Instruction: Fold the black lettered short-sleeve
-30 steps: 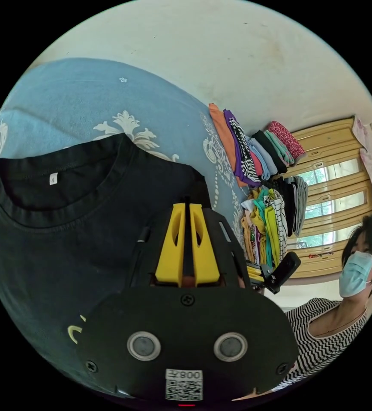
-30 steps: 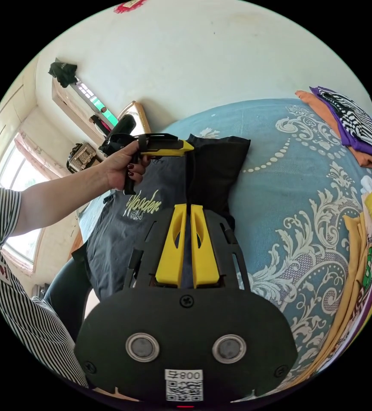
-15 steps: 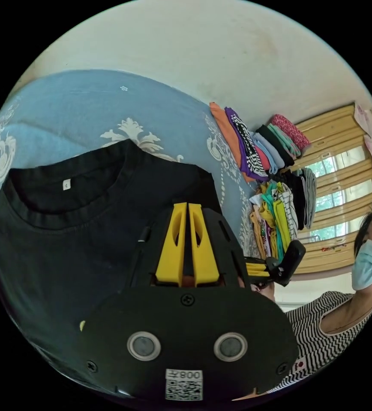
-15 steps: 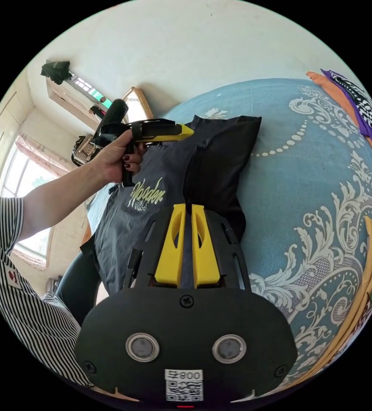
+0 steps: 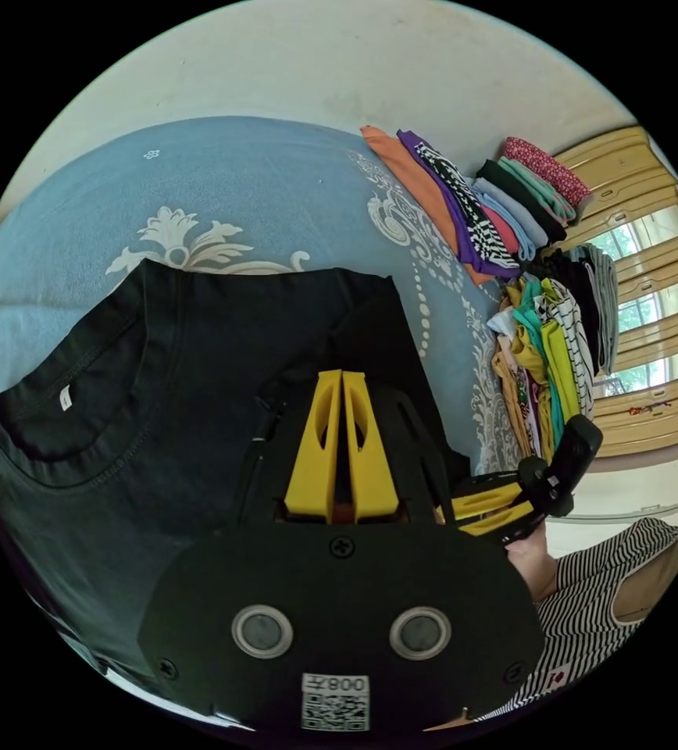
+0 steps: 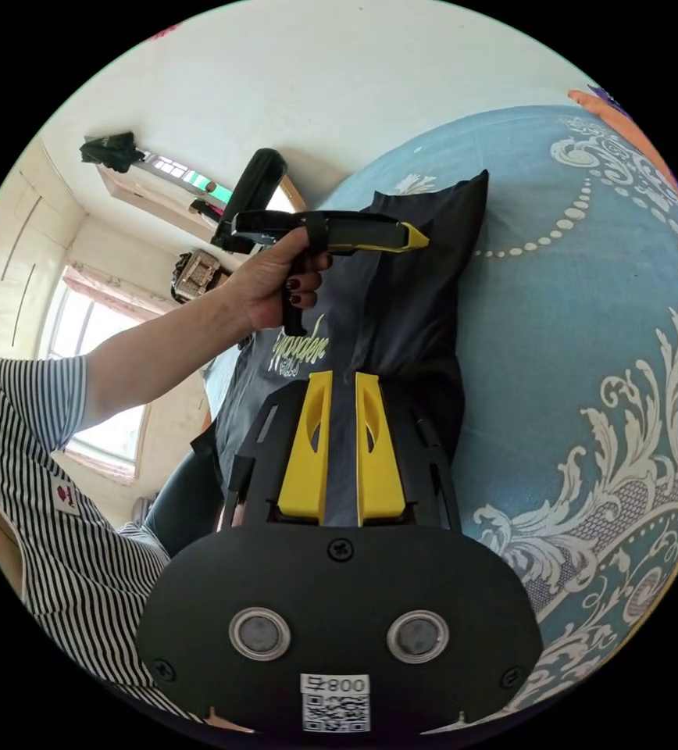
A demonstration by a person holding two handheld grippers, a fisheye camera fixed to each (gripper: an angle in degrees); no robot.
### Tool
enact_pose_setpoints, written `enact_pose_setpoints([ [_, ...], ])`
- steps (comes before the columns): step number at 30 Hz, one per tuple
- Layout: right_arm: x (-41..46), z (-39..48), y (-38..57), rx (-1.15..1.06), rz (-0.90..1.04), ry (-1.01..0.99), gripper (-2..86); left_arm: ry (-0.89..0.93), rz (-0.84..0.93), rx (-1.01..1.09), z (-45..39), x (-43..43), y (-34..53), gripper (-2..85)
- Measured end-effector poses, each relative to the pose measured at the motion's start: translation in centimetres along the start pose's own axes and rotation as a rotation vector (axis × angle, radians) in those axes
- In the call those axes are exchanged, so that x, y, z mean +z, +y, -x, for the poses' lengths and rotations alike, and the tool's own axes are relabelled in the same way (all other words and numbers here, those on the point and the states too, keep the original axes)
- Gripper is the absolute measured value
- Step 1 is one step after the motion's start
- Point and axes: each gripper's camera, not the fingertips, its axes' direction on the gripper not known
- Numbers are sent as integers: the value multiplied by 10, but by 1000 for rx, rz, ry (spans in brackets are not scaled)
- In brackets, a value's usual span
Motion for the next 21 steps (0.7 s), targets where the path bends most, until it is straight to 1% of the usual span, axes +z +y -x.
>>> enact_pose_setpoints([
  [3, -3, 3, 1, -36, -9, -9, 29, -6, -19, -8, -9, 1, 0, 1],
  [7, -16, -5, 6, 5, -68, 112, 8, 57, -77, 62, -33, -3, 1, 2],
  [9, -20, -13, 9, 52, -96, 147, 4, 47, -50, 91, -44, 3, -2, 2],
  [11, -25, -19, 12, 91, -120, 153, 2, 23, -17, 97, -53, 16, -10, 2],
  [16, -38, -35, 18, 165, -157, 187, 0, 69, -22, 101, -70, 27, -23, 1],
  [21, -46, -41, 25, 170, -162, 175, 0, 54, -55, 138, -91, 13, -14, 1],
])
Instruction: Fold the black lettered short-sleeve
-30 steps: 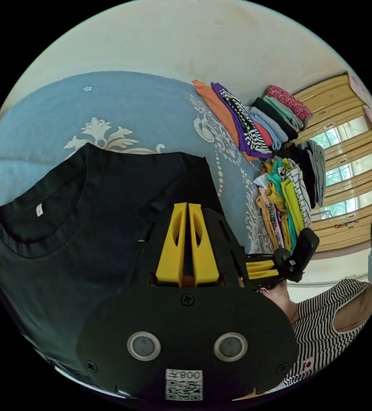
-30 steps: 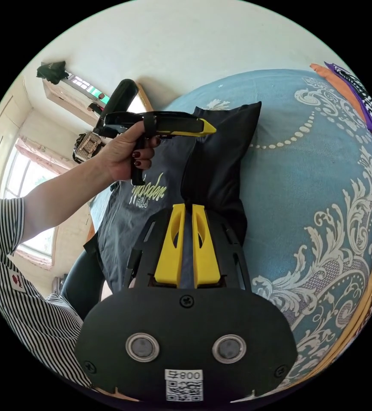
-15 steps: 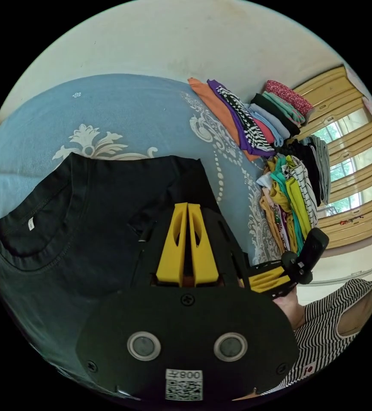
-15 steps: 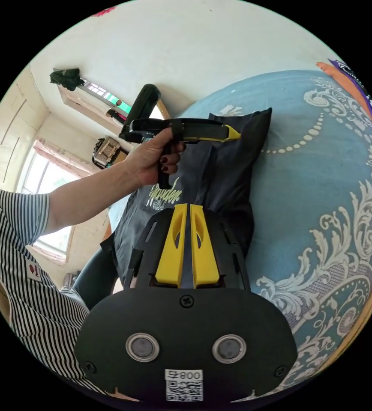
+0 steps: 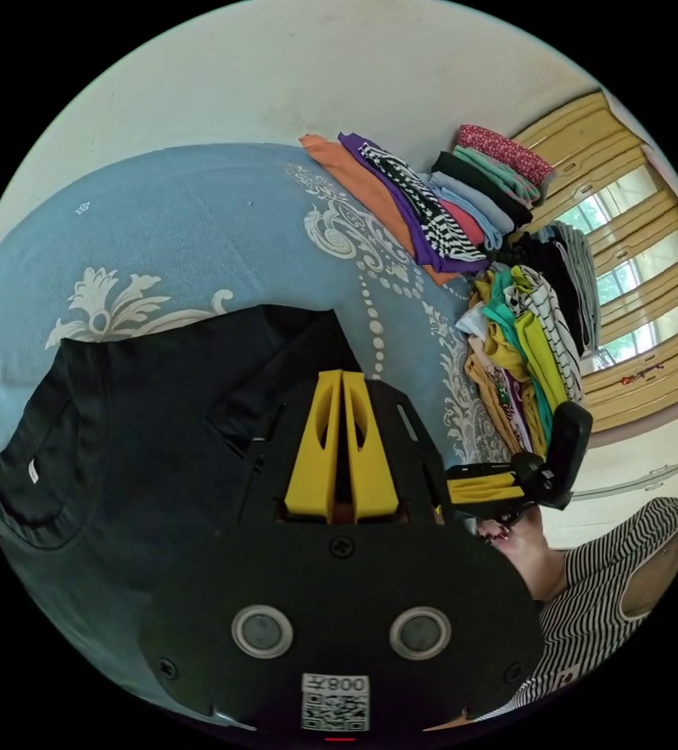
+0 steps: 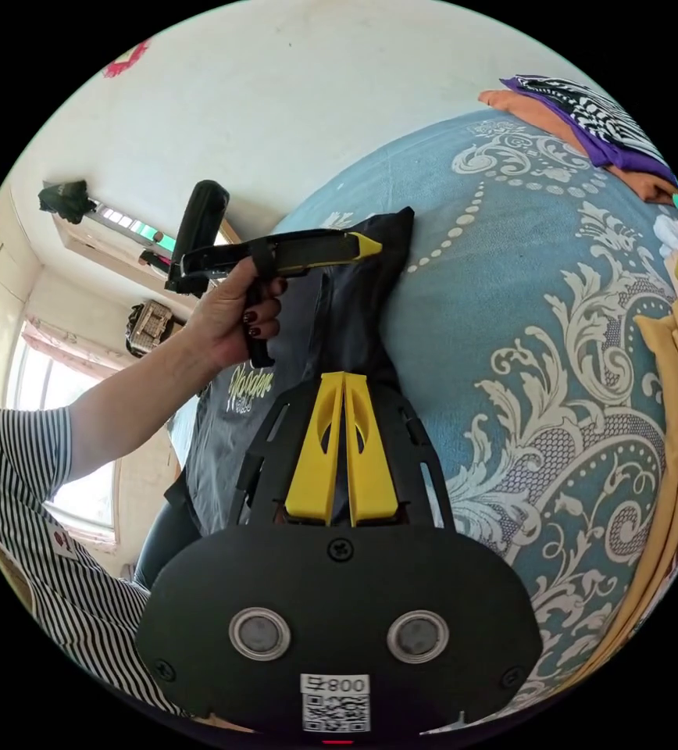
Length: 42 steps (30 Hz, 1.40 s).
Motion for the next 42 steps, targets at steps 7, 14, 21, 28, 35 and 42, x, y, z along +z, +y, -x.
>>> enact_pose_setpoints([
  [7, -10, 4, 3, -46, -3, 18, 0, -35, 44, 47, -29, 3, 21, 2],
  [14, -23, -18, -3, 39, -49, -5, 0, -79, -25, 29, -48, -11, -1, 2],
  [21, -41, -12, -2, 5, -2, 15, 0, -107, 25, 7, -54, -7, -1, 1],
  [28, -47, -16, 1, 19, 56, -19, 0, -32, 32, 104, -93, -22, 55, 1],
  [35, -62, -1, -4, -19, 47, -8, 0, -24, 6, 153, -116, -33, 91, 1],
  [42, -66, 11, -10, -21, 99, -23, 0, -26, 72, 133, -117, -23, 122, 1],
])
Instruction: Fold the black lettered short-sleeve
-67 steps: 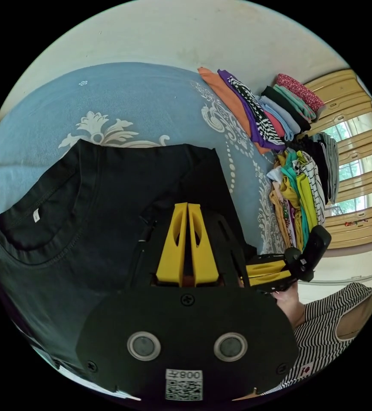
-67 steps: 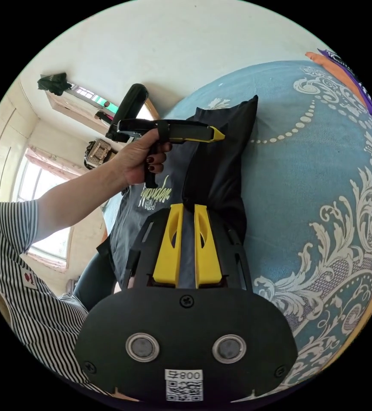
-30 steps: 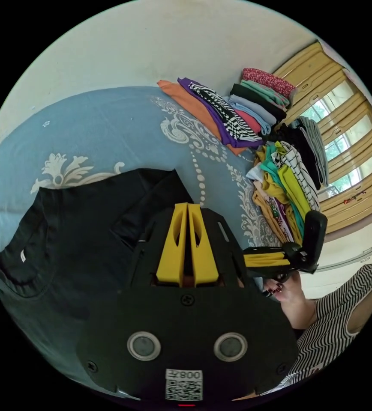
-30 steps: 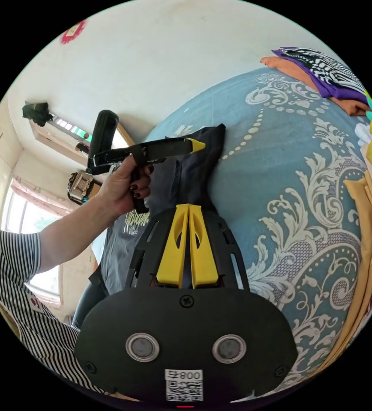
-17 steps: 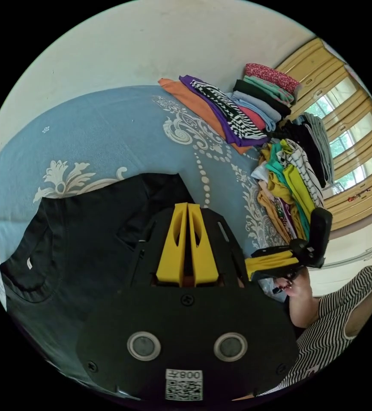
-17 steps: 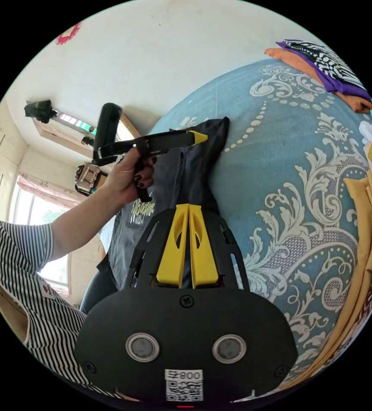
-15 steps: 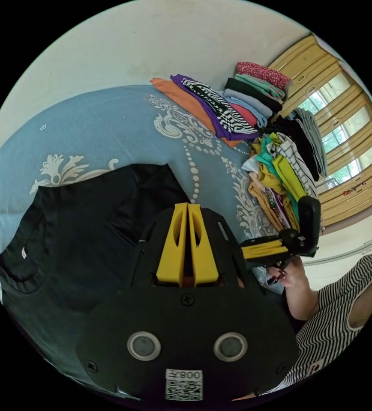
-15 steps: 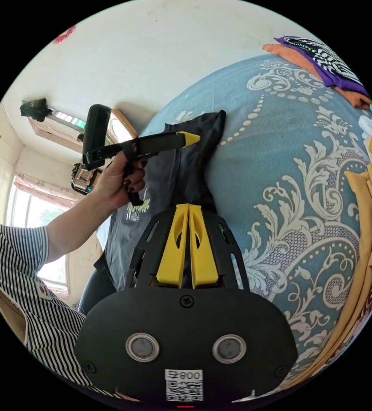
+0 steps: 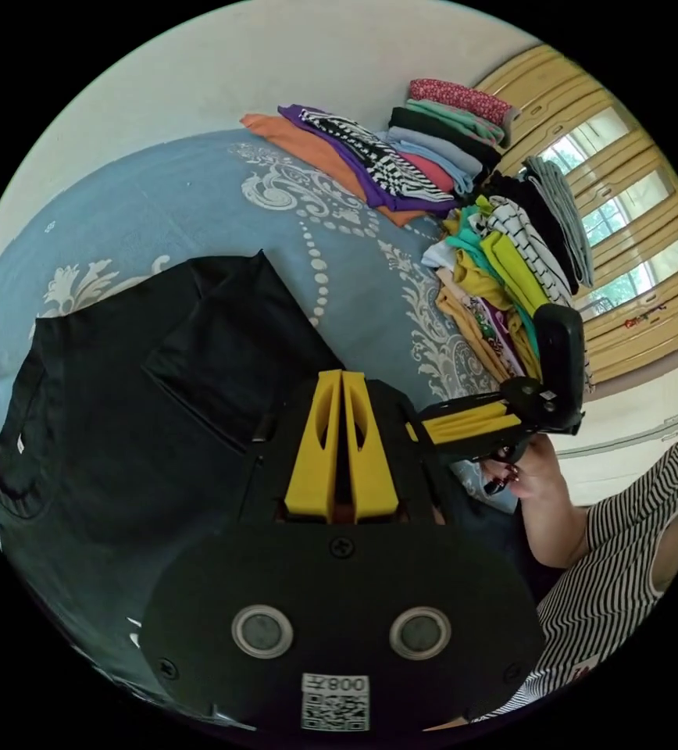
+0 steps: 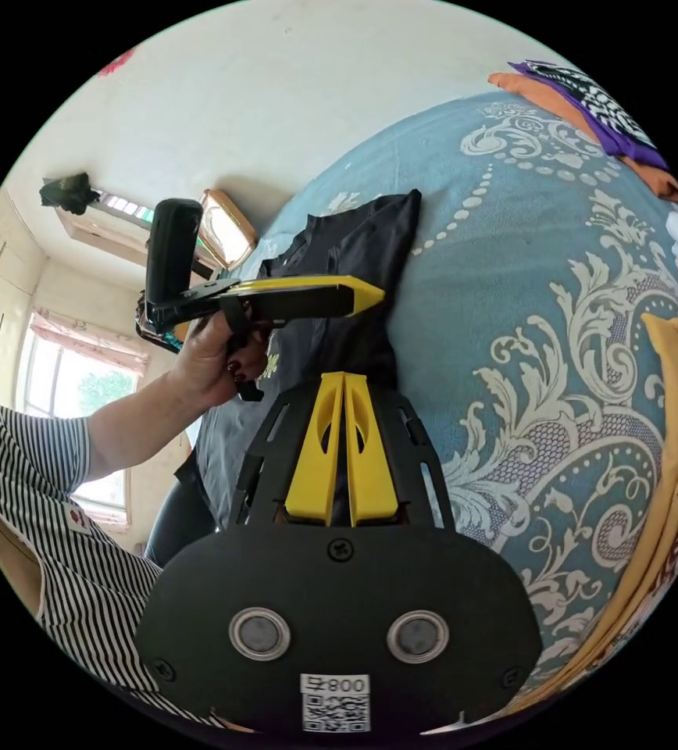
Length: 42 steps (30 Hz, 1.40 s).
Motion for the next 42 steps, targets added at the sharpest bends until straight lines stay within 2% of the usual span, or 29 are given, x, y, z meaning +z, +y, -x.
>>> enact_pose_setpoints([
  [3, -6, 15, -5, -37, -5, 7, 0, 12, -23, 45, -10, -9, 25, 1],
  [5, 2, 19, -9, -25, 35, 39, 0, 3, 54, 31, -9, 5, 47, 1],
  [8, -5, 34, -14, -30, 20, 16, 0, 16, -5, -27, -5, -4, 75, 0],
  [11, -17, 59, -20, -73, -5, 80, 0, 28, -91, -44, -8, -19, 111, 0],
  [14, -9, 74, -27, -72, 65, 118, 0, 39, 15, -69, 1, -5, 139, 0],
  [16, -7, 90, -31, -66, 115, 157, 0, 28, 3, -68, 5, -4, 158, 0],
  [19, -19, 113, -35, -59, 67, 212, 0, 61, -74, -80, 12, -19, 192, 1],
  [22, -22, 122, -46, -10, -9, 251, 1, -15, -53, -109, 20, -21, 232, 1],
  [24, -15, 122, -55, 25, -8, 294, 1, -2, 8, -125, 29, -13, 256, 1],
  [27, -15, 129, -64, 99, -45, 207, 1, 47, -30, -201, 46, -21, 304, 1],
  [33, -25, 201, -62, 56, -62, 227, 0, 39, -105, -202, 56, -71, 430, 1],
  [36, -7, 256, -56, -29, 22, 247, 1, 3, -98, -243, 64, -95, 518, 1],
  [42, 69, 347, -58, -159, 265, 318, 1, -52, -135, -503, 104, -135, 711, 2],
])
